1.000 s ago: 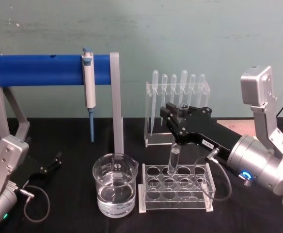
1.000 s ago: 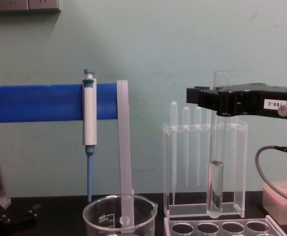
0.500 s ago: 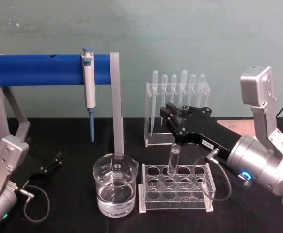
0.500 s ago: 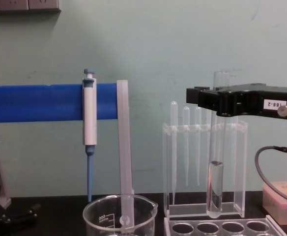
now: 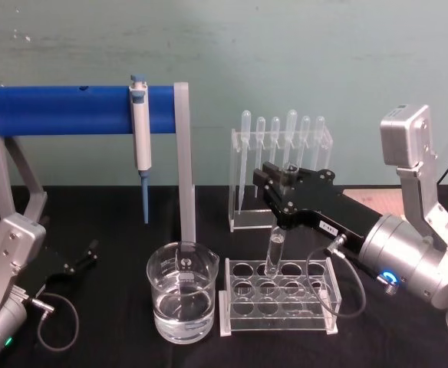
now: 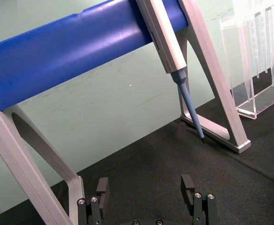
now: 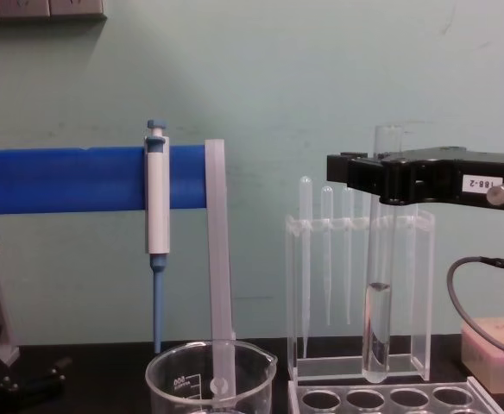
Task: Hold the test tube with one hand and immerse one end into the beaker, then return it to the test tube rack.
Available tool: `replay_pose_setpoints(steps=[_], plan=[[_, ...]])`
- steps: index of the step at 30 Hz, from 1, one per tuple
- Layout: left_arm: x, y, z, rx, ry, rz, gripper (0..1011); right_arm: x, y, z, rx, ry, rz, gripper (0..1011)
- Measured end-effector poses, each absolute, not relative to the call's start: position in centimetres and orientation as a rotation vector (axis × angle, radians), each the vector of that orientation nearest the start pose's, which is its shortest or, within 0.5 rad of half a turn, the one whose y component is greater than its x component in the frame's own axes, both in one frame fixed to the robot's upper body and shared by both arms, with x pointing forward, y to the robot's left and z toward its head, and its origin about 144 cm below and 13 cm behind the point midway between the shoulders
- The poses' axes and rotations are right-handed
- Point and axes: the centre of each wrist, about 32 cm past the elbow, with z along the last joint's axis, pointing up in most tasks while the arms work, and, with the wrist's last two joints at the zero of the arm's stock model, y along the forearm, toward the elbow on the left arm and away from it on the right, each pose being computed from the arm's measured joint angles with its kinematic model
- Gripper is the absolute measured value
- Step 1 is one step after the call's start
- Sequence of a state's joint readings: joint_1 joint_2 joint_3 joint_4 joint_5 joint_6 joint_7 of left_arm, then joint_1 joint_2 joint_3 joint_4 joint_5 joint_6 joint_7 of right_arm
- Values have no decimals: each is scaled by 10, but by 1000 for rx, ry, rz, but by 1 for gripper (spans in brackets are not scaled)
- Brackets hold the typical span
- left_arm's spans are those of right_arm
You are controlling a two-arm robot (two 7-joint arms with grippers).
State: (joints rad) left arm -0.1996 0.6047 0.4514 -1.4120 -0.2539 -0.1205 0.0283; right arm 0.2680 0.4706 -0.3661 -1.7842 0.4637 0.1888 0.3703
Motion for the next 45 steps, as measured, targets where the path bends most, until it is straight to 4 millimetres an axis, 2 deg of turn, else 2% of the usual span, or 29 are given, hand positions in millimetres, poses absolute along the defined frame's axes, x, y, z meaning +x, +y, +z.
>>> replay_pose_setpoints(steps=[21, 27, 35, 45], plan=[[489, 310, 1140, 304, -285, 1248, 1000, 491, -229, 1270, 5, -123, -782, 135], [489, 310, 1140, 304, -285, 1248, 1000, 494, -225, 1280, 9, -139, -768, 135], [489, 310, 1140, 304, -285, 1248, 1000, 503, -202, 1297, 14, -170, -701, 135], [489, 310, 1140, 304, -285, 1248, 1000, 520, -171, 1305, 12, -196, -618, 135]])
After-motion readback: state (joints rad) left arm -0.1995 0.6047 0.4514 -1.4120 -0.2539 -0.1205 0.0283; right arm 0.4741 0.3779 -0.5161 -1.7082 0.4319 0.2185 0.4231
